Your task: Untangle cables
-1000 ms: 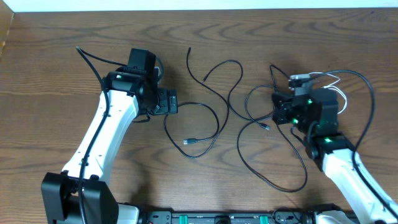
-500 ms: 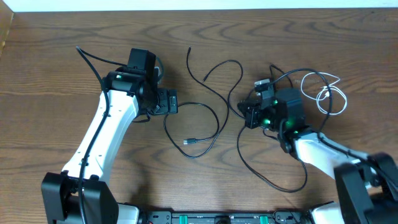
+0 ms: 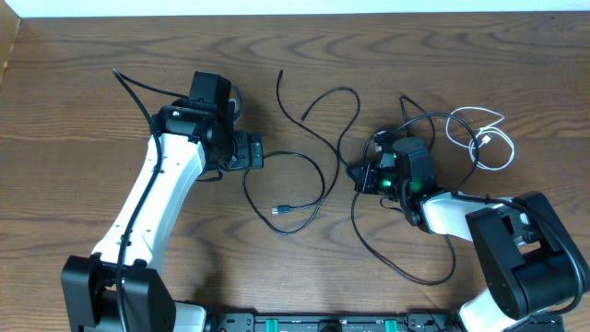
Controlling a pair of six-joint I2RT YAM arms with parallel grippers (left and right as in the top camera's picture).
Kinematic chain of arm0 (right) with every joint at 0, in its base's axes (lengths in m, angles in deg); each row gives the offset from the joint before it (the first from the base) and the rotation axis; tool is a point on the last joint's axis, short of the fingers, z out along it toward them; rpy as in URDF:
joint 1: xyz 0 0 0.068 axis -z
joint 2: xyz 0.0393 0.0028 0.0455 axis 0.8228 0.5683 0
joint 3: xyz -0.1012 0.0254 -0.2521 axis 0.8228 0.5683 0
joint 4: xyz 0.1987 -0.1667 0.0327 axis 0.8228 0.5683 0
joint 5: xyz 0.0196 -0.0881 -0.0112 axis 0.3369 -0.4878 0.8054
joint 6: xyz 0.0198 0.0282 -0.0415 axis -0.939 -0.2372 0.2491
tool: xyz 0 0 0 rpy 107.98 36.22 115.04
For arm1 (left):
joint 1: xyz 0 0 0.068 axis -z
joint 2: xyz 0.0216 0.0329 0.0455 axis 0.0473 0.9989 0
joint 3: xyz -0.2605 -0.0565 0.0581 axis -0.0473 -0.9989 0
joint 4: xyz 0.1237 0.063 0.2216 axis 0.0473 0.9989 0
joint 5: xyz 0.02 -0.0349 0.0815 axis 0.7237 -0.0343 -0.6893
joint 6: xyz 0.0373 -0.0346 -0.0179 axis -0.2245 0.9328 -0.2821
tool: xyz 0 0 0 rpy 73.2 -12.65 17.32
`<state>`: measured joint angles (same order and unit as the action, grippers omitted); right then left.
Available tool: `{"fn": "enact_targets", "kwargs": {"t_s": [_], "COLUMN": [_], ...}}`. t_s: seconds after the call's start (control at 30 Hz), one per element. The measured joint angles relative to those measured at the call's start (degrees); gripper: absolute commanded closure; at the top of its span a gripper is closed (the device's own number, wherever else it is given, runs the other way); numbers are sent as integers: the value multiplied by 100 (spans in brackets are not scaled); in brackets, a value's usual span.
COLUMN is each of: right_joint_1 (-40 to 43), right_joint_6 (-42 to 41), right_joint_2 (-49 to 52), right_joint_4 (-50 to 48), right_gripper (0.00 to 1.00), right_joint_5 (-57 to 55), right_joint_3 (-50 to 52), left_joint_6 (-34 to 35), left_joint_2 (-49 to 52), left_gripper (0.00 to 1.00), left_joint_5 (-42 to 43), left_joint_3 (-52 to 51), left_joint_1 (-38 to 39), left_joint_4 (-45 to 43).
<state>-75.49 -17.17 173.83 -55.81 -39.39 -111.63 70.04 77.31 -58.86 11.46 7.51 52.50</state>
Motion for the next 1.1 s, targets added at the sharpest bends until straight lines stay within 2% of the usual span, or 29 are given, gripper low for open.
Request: {"fn": "enact_targets", "kwargs": {"t_s": [0.33,0.5,0.73,0.9,1.03,1.1], "right_joint_1": [275,964,2457,3241,3685,3856], "right_joint_6": [0,33,48,109,238,422], "right_joint_2": [-81,-160,-260,-271,-291,-350], "right_joint_4": [664,997,1464,1550,1631,1674], "right_gripper": [99,99,99,99,87,87], "right_joint_5": [-942,-1169,-1244,-957,-354,153], "right_joint_3": [-133,-212,-310,-313,-310,-289], "left_joint_6": [0,0,0,0,0,0], "left_joint_2": [0,0,0,0,0,0], "left_gripper": [3,3,3,3,3,3], "left_joint_5": [0,0,0,0,0,0], "left_joint_3": [0,0,0,0,0,0], "left_joint_1": [0,0,0,0,0,0], "left_joint_4": [0,0,0,0,0,0]}}
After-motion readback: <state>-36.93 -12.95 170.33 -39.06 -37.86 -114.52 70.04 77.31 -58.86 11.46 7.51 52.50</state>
